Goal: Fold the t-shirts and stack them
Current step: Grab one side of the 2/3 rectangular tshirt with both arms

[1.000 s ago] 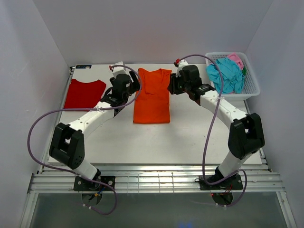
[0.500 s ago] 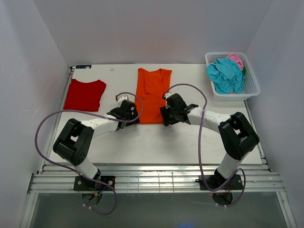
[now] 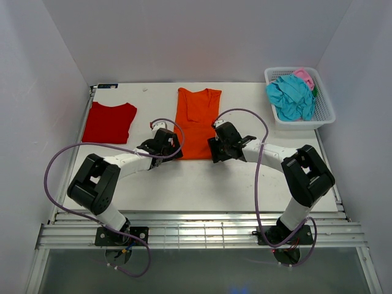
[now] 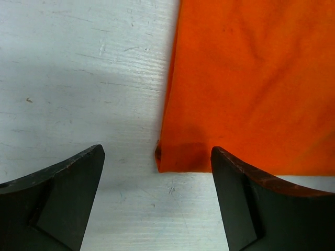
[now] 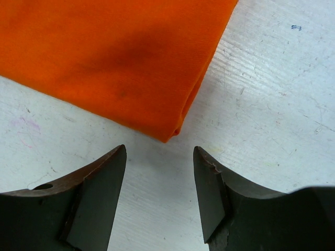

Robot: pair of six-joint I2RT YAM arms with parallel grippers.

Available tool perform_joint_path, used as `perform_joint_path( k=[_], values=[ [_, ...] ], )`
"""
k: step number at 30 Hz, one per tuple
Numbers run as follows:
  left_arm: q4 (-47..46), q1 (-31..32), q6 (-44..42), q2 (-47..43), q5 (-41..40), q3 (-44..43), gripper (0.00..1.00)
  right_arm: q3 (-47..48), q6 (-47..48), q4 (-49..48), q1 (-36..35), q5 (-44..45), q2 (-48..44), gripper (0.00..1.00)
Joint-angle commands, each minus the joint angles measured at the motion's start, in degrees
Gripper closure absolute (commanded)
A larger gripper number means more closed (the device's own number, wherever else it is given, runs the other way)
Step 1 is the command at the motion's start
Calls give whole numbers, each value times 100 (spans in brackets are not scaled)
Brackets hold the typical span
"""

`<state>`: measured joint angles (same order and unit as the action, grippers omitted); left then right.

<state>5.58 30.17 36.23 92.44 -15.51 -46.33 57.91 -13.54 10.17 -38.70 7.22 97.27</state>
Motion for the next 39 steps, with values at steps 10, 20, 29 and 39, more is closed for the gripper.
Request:
perform_joint_path(
  k=[10,20,29,39],
  values=[
    [-233,24,-195,230,250,-403,6,449,-184,-262,-6,183,432,40],
    [-128,24,-221,432,215,-421,12,335,-351,-314,11,306,679,41],
    [-110,24,-213,459,241,-342,68,186,-369,-174,11,482,556,75],
    [-58,50,-239,406,347,-281,74,71,-351,-68,11,438,433,86]
  ],
)
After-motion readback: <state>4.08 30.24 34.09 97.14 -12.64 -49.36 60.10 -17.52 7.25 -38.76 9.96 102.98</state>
